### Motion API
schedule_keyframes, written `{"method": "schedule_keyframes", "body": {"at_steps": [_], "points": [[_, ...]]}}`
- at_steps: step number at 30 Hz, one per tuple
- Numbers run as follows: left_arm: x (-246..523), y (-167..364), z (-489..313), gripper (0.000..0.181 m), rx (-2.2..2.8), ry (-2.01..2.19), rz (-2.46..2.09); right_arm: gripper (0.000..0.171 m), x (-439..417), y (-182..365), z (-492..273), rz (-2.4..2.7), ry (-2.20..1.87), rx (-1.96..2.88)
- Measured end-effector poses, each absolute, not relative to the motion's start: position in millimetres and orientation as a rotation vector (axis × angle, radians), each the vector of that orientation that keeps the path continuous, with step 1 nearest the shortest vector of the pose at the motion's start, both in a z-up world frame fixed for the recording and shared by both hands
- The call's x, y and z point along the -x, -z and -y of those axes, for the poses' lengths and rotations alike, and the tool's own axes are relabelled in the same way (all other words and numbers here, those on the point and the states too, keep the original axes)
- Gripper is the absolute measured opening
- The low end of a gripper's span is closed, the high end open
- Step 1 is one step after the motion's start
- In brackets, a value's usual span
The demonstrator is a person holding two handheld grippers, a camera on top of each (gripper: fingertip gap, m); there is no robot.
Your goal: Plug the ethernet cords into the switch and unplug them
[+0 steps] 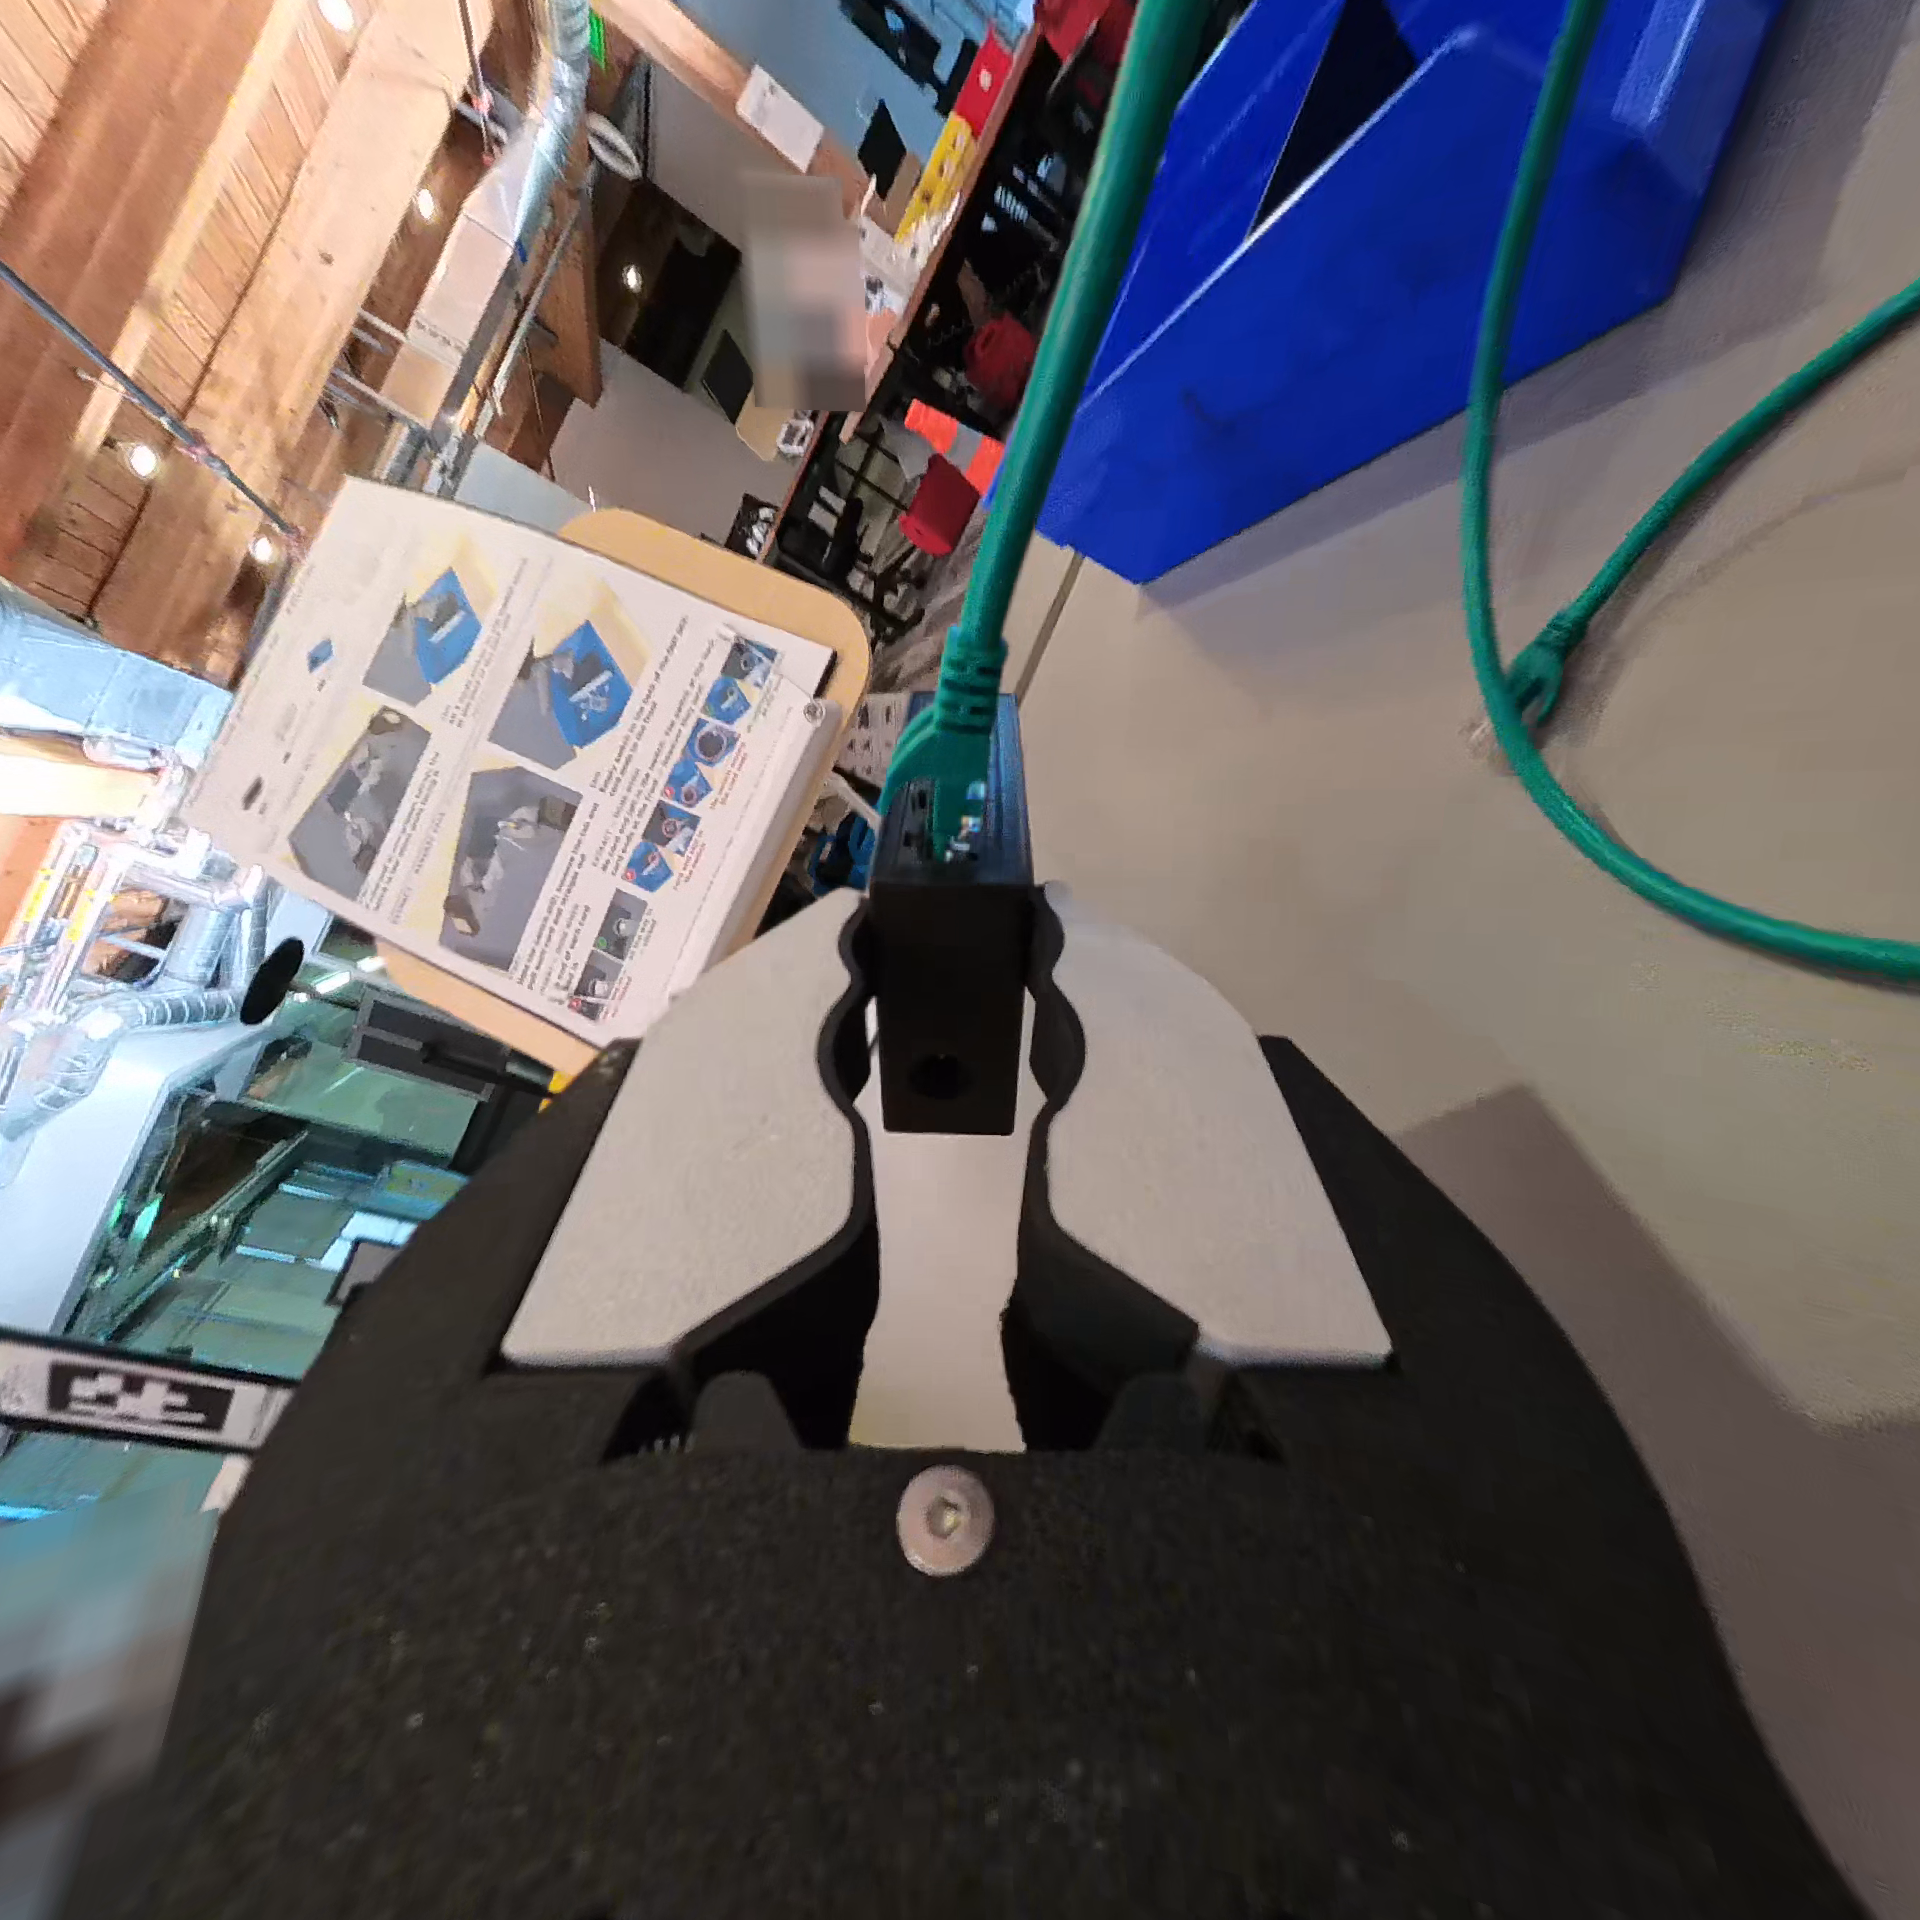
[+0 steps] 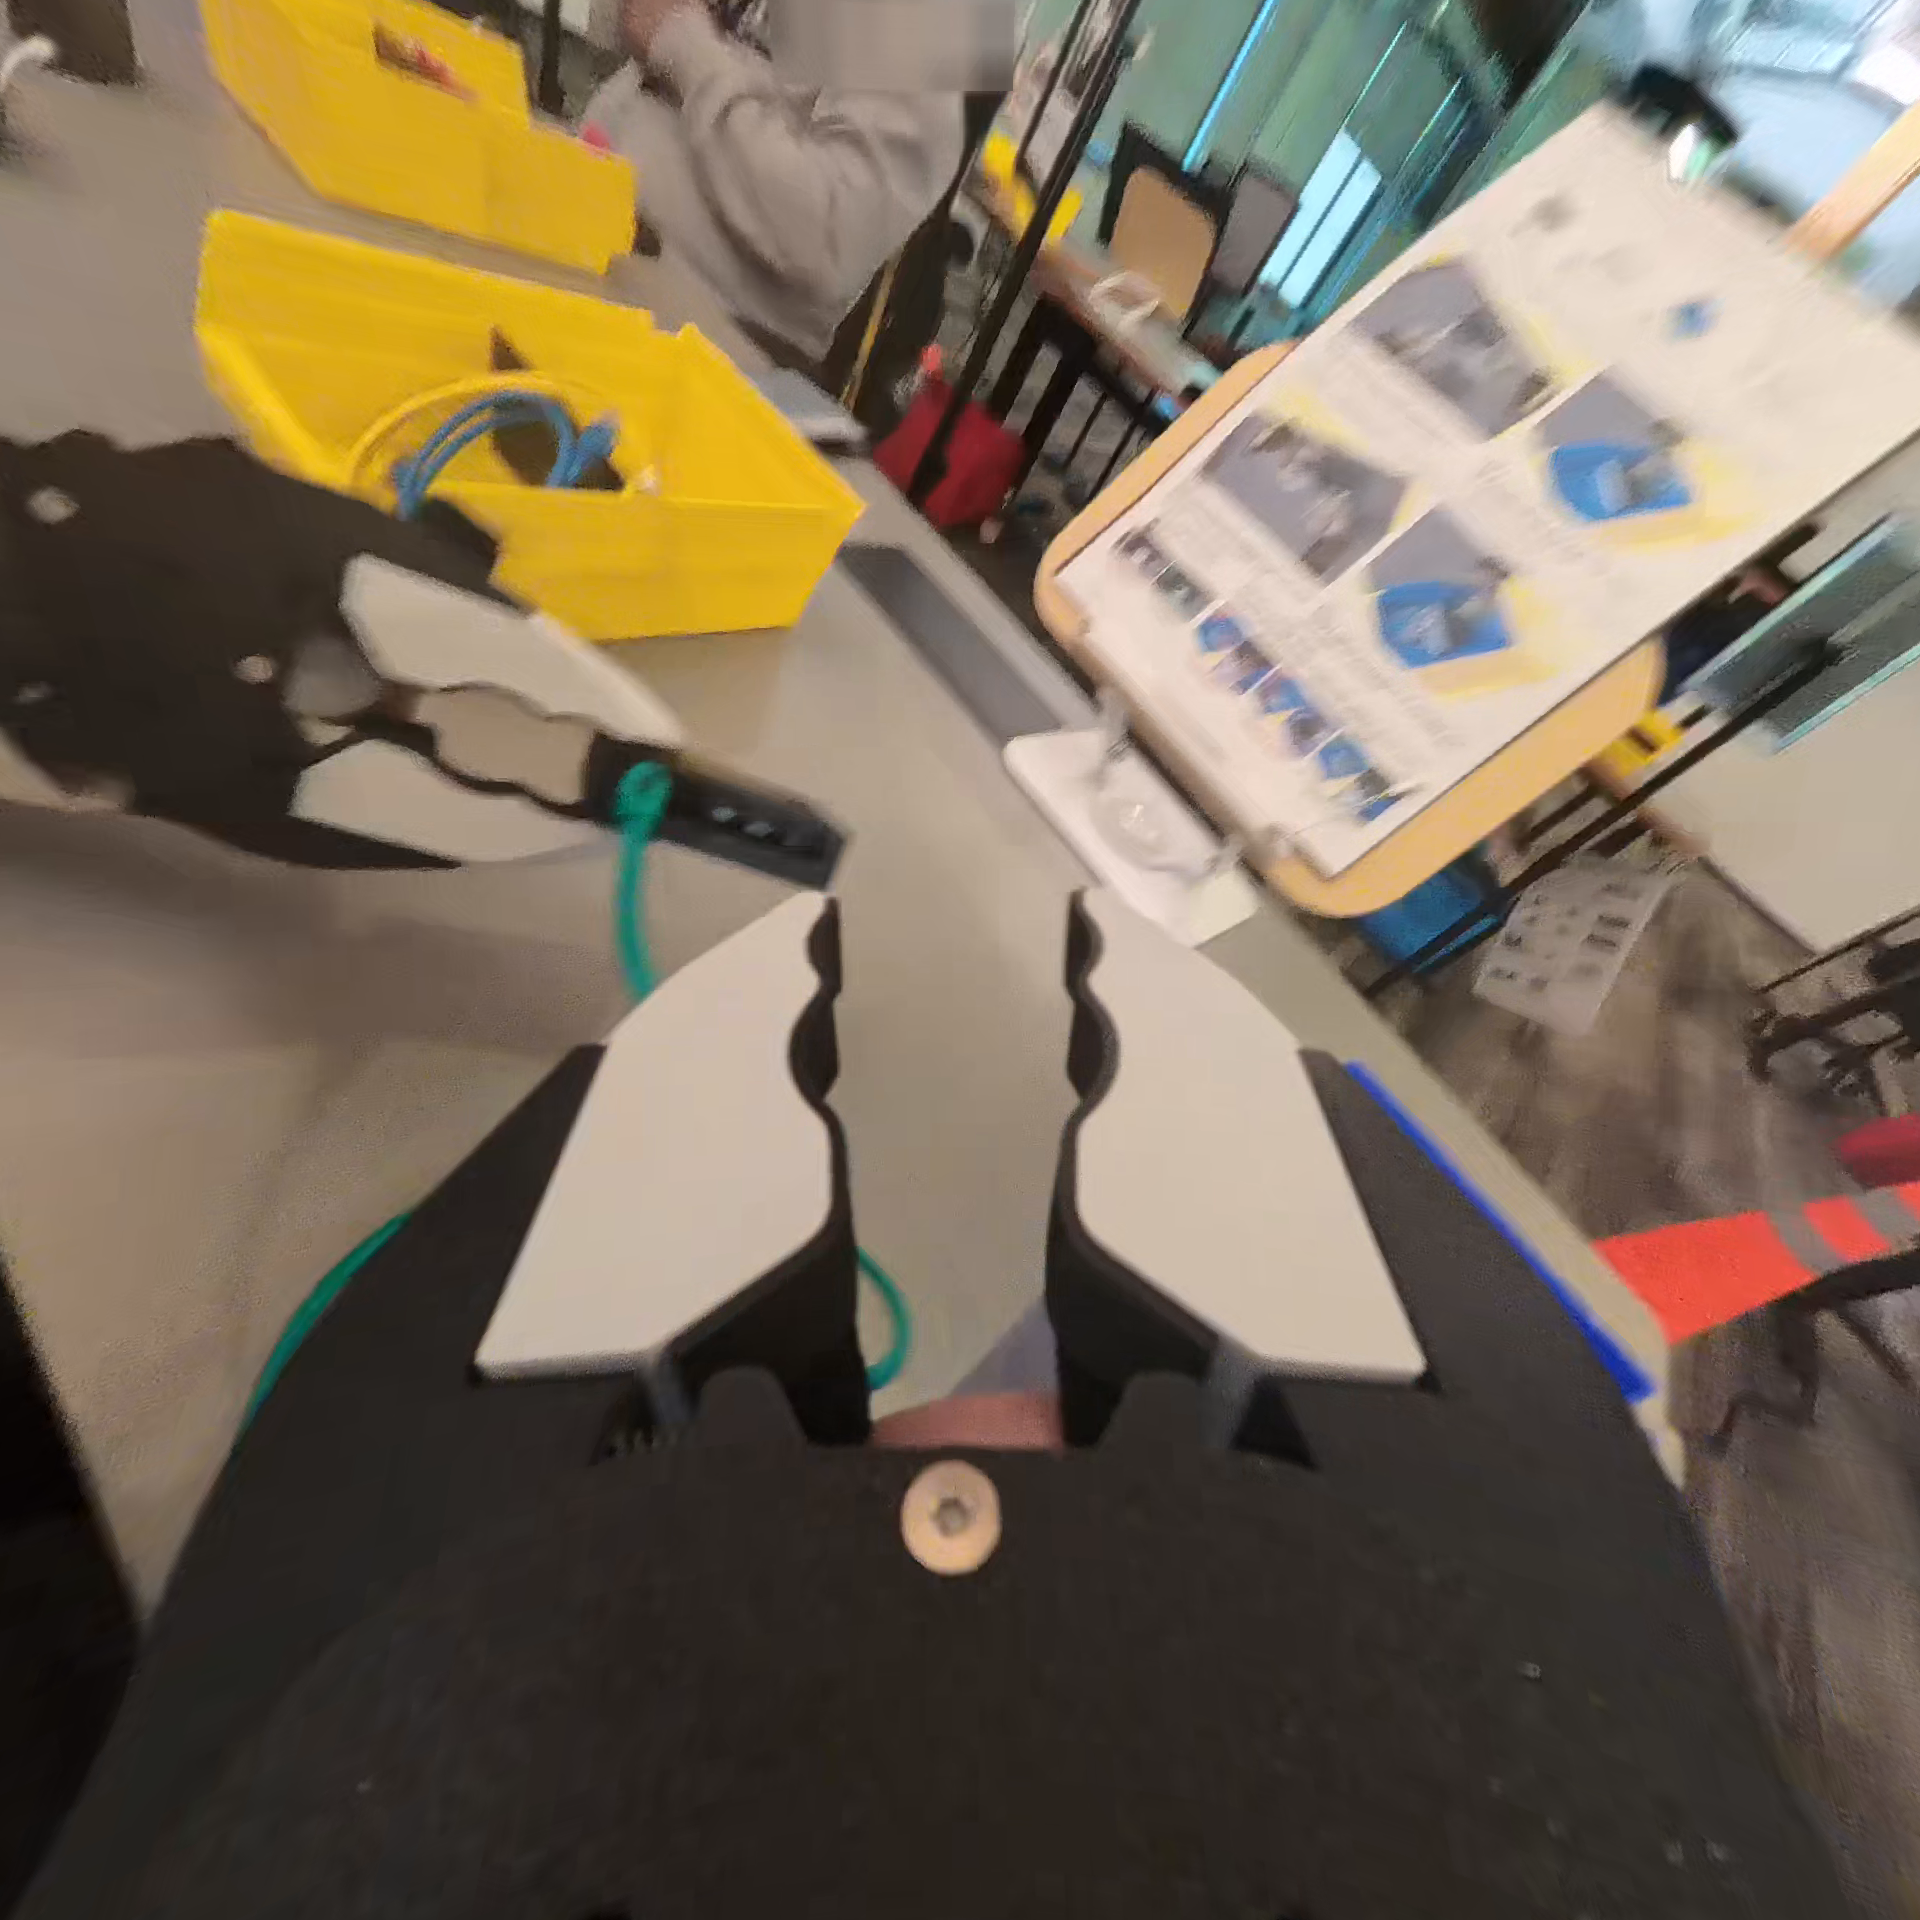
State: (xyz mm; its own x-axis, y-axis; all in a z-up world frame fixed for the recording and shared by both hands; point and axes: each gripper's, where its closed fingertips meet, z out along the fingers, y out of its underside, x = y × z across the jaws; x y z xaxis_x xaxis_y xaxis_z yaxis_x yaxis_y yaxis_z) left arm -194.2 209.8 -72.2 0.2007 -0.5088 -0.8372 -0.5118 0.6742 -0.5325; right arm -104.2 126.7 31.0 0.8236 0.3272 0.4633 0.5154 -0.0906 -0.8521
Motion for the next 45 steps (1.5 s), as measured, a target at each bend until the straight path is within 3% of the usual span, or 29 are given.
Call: {"method": "schedule_keyframes", "body": {"at_steps": [1,4,8,11,24,30,45], "points": [[194.6,69.3,-206.6,0.027,0.89,0.004,-1.427,0.033,93.5,-45.9,-129.3,0.654,0.146,1.664],[195.6,59.2,-197.3,0.027,0.84,0.019,-1.407,0.037,72.9,-62.5,-143.1,0.634,-0.056,1.7],[193.4,53.0,-194.9,0.027,0.904,0.07,-1.389,0.047,112.9,13.4,-160.9,0.833,-0.216,1.849],[194.8,53.7,-196.5,0.027,0.956,0.081,-1.385,0.045,165.5,50.2,-156.5,0.911,-0.317,1.82],[190.7,58.8,-192.0,0.027,1.03,-0.022,-1.391,0.02,204.0,42.1,-159.9,0.561,-0.306,1.704],[189.8,57.4,-182.2,0.027,0.953,0.022,-1.475,0.013,196.9,38.3,-157.6,0.459,-0.491,1.697],[186.8,69.3,-175.1,0.026,0.943,0.039,-1.544,0.013,192.3,54.0,-154.2,0.522,-0.557,1.768]]}}
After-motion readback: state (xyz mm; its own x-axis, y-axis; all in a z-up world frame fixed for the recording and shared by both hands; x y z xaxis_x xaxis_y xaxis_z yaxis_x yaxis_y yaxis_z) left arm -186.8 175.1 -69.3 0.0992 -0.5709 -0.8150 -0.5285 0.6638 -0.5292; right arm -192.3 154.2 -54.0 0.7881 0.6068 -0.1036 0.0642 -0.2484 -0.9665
